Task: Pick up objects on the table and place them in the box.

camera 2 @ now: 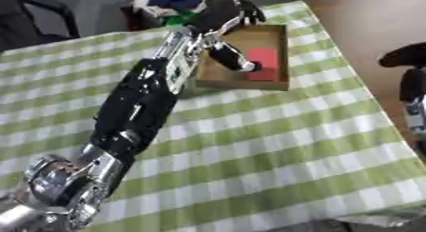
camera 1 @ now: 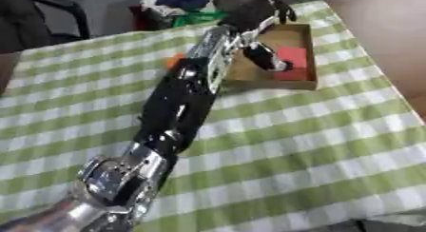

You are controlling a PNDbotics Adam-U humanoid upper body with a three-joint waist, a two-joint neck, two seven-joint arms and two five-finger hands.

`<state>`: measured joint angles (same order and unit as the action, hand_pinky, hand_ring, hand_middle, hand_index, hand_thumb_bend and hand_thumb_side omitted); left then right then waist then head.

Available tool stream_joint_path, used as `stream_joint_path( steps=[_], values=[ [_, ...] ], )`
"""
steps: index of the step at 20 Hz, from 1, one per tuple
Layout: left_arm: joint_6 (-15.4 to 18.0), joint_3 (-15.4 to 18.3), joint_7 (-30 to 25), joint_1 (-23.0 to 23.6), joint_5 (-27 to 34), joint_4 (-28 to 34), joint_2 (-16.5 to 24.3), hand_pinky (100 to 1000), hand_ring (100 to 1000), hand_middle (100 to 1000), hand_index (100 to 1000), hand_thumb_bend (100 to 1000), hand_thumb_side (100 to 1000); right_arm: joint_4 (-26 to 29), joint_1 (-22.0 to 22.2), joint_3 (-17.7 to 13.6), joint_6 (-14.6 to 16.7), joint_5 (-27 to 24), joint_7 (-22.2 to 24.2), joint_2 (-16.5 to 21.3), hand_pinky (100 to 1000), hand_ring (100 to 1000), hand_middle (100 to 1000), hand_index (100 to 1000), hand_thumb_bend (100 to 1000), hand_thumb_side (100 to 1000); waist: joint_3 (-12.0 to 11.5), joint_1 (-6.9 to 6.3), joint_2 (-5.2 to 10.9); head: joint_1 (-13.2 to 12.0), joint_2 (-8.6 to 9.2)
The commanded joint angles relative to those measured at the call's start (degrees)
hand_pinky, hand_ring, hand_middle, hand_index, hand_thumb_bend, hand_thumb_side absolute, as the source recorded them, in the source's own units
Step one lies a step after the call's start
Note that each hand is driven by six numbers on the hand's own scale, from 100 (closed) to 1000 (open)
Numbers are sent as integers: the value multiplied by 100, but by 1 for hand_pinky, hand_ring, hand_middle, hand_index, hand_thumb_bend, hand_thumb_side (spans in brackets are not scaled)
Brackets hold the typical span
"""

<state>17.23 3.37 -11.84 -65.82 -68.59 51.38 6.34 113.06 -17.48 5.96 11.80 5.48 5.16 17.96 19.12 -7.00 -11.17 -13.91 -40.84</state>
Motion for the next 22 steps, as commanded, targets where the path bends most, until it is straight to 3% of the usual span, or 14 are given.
stream_joint_path(
  steps=[1, 6, 13, 17, 22],
  values=[
    [189, 14, -570, -198, 244, 38, 593, 740, 661, 679, 828, 611, 267, -7, 5, -63, -13, 54, -37, 53, 868, 705, 642, 1000, 100, 584, -62, 49, 143, 66, -71],
    [121, 195, -1372, -223, 53, -350, 1170, 770, 666, 689, 830, 647, 242, -100, 76, -77, -13, 93, -60, 65, 868, 704, 642, 1000, 100, 586, -196, 34, 219, 153, -121],
    [35, 385, -1705, -150, -252, -1170, 1462, 780, 680, 696, 838, 669, 207, -153, 100, -90, -7, 126, -80, 75, 868, 704, 641, 1000, 100, 587, -233, 24, 219, 234, -120],
    [227, 383, -1823, -157, -294, -1394, 1505, 800, 708, 699, 838, 633, 123, -161, 102, -94, -5, 141, -85, 81, 868, 704, 640, 1000, 100, 588, -207, 23, 200, 242, -107],
    [601, 270, -2000, -164, -351, -1428, 1573, 813, 722, 691, 832, 572, 100, -178, 107, -94, -6, 157, -88, 82, 869, 704, 640, 1000, 100, 589, -233, 7, 191, 270, -127]
  ],
)
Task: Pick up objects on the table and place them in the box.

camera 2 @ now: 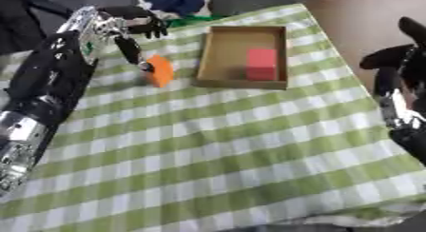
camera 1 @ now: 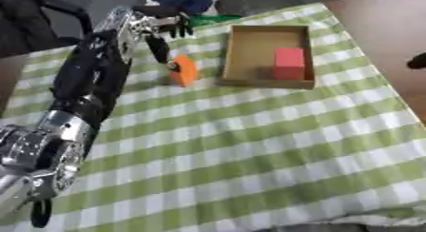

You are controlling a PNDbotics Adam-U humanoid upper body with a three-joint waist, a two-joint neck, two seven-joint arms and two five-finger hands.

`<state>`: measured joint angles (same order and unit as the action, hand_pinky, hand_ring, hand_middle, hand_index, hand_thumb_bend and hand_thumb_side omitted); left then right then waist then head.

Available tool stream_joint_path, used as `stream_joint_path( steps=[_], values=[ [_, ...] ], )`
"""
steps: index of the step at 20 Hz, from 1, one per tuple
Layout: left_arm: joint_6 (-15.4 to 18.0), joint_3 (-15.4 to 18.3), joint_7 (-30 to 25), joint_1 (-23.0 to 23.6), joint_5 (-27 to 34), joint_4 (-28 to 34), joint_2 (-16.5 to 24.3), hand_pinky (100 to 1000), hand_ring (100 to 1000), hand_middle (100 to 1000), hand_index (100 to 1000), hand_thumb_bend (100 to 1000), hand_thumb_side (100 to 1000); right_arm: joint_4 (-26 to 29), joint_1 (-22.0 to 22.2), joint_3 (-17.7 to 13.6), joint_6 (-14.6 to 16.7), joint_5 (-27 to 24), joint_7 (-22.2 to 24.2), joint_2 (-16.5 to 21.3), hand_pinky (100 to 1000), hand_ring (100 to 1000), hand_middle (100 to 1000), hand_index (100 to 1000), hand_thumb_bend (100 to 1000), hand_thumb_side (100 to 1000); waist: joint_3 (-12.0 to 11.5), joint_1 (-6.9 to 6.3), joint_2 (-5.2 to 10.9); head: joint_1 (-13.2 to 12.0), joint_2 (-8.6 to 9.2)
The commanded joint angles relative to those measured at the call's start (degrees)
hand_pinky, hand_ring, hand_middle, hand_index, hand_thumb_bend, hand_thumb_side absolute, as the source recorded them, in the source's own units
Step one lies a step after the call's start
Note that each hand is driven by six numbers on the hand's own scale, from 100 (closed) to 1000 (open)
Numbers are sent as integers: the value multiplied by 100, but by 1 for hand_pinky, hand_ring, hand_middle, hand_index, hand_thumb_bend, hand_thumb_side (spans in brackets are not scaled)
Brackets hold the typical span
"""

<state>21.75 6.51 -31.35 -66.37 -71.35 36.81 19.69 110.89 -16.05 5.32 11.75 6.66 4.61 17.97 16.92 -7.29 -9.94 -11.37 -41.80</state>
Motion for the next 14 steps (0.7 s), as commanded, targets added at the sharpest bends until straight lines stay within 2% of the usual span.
stream_joint_path(
  steps=[1, 4, 14],
  values=[
    [198, -63, -36, -105, -95, 40, 247, 816, 725, 691, 831, 561, 100, 36, -35, -29, -1, 42, -33, 82, 869, 704, 640, 1000, 100, 589, -17, 33, 66, 19, -31],
    [340, -119, -38, -85, -154, 5, 268, 820, 736, 696, 834, 531, 100, 27, -36, -30, 0, 50, -31, 78, 869, 704, 640, 1000, 100, 589, -17, 31, 60, 41, -32],
    [554, -124, -55, -188, 165, 317, 504, 824, 743, 698, 832, 531, 100, 4, 2, -51, -1, 63, -47, 84, 869, 704, 638, 1000, 100, 589, -51, 40, 112, 72, -59]
  ],
)
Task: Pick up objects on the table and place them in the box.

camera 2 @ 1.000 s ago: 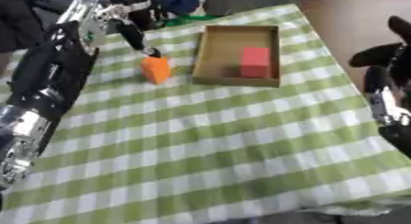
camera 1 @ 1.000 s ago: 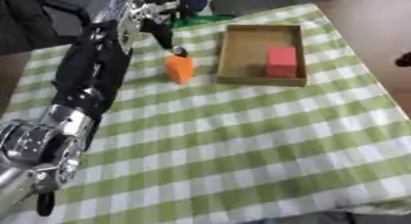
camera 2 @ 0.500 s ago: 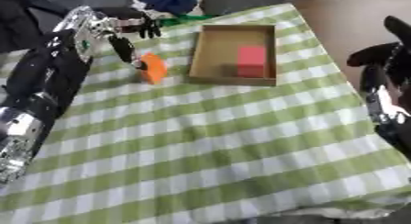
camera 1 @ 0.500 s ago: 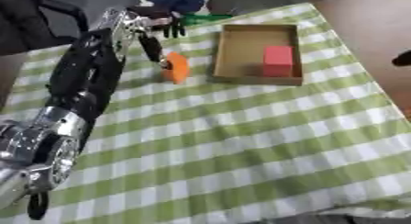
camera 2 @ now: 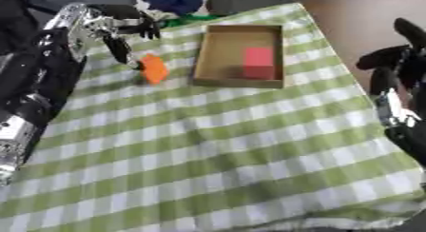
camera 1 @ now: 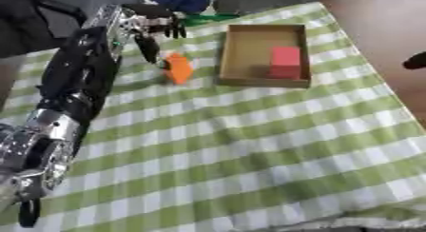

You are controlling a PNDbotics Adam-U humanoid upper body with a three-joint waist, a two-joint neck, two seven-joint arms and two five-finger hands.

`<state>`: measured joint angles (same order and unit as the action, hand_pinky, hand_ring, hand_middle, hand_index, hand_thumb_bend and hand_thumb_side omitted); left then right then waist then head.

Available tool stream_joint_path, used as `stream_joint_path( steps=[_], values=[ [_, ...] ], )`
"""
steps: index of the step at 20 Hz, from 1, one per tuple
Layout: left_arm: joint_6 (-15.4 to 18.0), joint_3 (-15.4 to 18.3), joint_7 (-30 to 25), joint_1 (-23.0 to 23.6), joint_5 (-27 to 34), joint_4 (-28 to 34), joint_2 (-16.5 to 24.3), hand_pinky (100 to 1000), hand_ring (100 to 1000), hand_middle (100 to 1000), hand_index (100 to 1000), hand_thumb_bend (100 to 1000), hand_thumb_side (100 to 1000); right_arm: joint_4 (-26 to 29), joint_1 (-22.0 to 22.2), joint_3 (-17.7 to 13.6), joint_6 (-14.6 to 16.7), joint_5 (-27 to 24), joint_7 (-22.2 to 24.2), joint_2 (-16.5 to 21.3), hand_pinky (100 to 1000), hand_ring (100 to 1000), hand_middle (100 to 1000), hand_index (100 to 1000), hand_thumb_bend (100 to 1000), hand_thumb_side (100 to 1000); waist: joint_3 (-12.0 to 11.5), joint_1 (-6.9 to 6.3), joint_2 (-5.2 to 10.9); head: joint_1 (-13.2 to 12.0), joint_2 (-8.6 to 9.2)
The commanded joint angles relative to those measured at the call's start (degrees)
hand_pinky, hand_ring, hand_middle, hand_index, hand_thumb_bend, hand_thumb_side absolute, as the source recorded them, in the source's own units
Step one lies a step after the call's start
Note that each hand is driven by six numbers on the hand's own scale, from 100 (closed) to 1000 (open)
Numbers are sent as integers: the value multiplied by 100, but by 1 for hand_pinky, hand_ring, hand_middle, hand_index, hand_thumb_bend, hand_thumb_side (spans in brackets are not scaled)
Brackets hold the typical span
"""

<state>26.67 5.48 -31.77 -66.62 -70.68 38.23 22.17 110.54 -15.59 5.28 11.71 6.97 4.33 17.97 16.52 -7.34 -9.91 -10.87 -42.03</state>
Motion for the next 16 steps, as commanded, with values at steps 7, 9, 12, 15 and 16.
stream_joint_path(
  steps=[7, 9, 12, 15, 16],
  values=[
    [316, -183, -217, -113, 283, 44, 277, 820, 745, 691, 822, 520, 100, 30, -44, -52, 9, 28, -15, 80, 870, 704, 638, 1000, 100, 589, -14, 40, 125, 44, -33],
    [451, -273, -266, -90, 322, -20, 277, 820, 744, 688, 818, 508, 100, 28, -43, -58, 10, 29, -18, 81, 871, 704, 637, 1000, 100, 589, -9, 36, 119, 55, -27],
    [673, -411, -346, -54, 390, -99, 300, 820, 744, 680, 811, 493, 100, 25, -41, -63, 11, 34, -18, 82, 871, 704, 637, 1000, 100, 589, -12, 29, 116, 67, -33],
    [871, -536, -430, -32, 435, -125, 325, 820, 743, 673, 805, 483, 100, 18, -38, -65, 11, 35, -18, 83, 872, 704, 637, 1000, 100, 590, -29, 18, 120, 89, -50],
    [931, -575, -460, -25, 448, -134, 330, 820, 742, 671, 803, 481, 100, 16, -37, -63, 11, 36, -14, 82, 872, 704, 637, 1000, 100, 590, -34, 15, 122, 91, -57]
  ],
)
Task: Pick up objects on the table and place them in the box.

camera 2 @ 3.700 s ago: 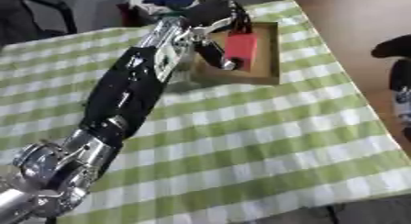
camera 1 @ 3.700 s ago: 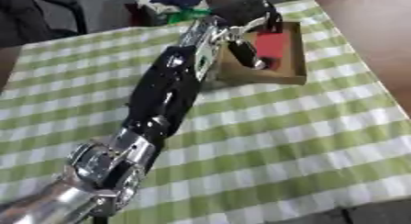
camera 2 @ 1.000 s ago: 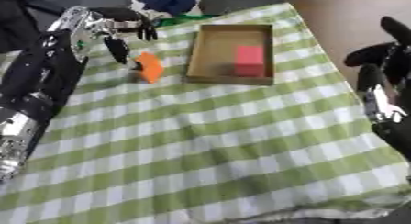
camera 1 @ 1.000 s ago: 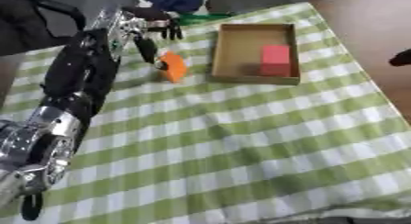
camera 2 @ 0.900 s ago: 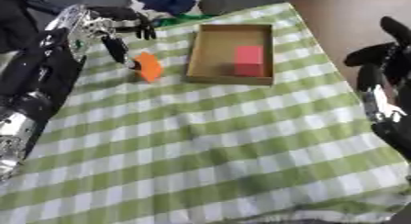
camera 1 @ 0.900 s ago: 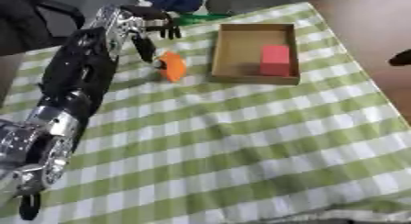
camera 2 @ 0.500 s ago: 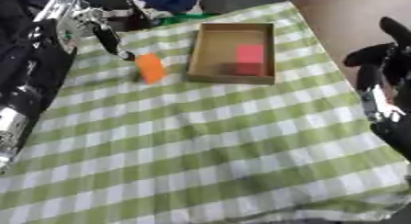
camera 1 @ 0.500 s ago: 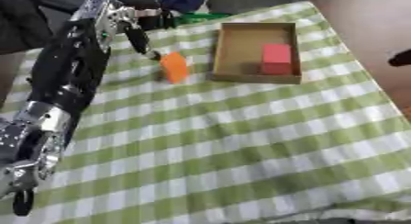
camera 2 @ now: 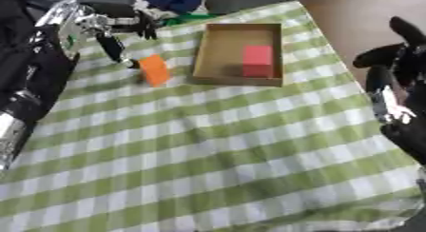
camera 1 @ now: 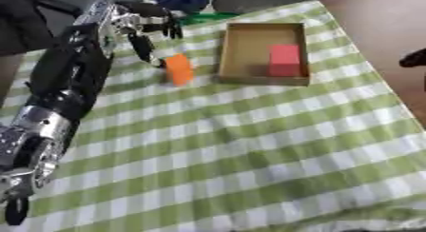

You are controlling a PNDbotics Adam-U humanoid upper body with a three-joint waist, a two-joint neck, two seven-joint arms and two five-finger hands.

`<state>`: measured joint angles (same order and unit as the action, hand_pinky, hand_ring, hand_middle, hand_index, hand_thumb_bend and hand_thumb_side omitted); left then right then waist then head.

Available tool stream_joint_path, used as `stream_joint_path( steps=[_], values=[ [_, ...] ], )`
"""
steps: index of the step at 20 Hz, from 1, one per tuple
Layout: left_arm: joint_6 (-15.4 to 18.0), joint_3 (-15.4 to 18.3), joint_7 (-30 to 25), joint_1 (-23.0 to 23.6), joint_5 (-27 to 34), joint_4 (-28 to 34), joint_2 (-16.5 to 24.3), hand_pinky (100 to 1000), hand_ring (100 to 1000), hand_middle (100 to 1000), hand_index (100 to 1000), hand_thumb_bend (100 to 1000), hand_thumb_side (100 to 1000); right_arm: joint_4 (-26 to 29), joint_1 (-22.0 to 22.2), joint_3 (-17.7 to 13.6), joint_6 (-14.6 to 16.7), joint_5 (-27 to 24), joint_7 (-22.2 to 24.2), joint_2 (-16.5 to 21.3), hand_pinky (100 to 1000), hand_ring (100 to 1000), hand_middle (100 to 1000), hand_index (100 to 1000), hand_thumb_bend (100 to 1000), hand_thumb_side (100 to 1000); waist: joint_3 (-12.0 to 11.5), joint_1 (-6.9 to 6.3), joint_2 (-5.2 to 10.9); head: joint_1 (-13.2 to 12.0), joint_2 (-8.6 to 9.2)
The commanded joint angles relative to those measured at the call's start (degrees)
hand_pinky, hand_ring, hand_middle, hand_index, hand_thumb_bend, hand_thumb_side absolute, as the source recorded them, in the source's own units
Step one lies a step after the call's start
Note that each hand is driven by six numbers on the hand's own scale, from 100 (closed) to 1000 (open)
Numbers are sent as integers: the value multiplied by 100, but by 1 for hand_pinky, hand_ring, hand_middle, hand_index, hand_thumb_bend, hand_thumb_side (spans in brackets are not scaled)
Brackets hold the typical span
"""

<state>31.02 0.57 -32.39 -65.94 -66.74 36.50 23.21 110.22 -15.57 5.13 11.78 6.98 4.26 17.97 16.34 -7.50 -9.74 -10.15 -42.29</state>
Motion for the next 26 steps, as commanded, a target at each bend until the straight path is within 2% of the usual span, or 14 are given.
stream_joint_path(
  steps=[1, 6, 17, 26],
  values=[
    [548, -117, -425, -87, 64, 32, 231, 821, 743, 670, 802, 476, 100, 45, -37, -50, 6, 35, -6, 79, 872, 704, 637, 1000, 100, 591, -19, 29, 106, 22, -34],
    [706, -217, -533, -54, 122, -43, 215, 813, 741, 669, 800, 467, 100, 41, -35, -55, 9, 37, -6, 81, 873, 705, 637, 1000, 100, 591, -18, 28, 103, 38, -30],
    [869, -309, -319, 9, 68, -158, -15, 809, 758, 701, 813, 434, 100, 41, -58, -54, 13, 38, 5, 62, 874, 705, 636, 1000, 100, 591, 22, 22, 62, 45, 9],
    [928, -366, -379, 74, 20, -315, -80, 794, 718, 610, 747, 340, 100, 30, -65, -57, 13, 38, 12, 55, 874, 705, 636, 1000, 100, 593, 21, 0, 53, 65, 13]
  ],
)
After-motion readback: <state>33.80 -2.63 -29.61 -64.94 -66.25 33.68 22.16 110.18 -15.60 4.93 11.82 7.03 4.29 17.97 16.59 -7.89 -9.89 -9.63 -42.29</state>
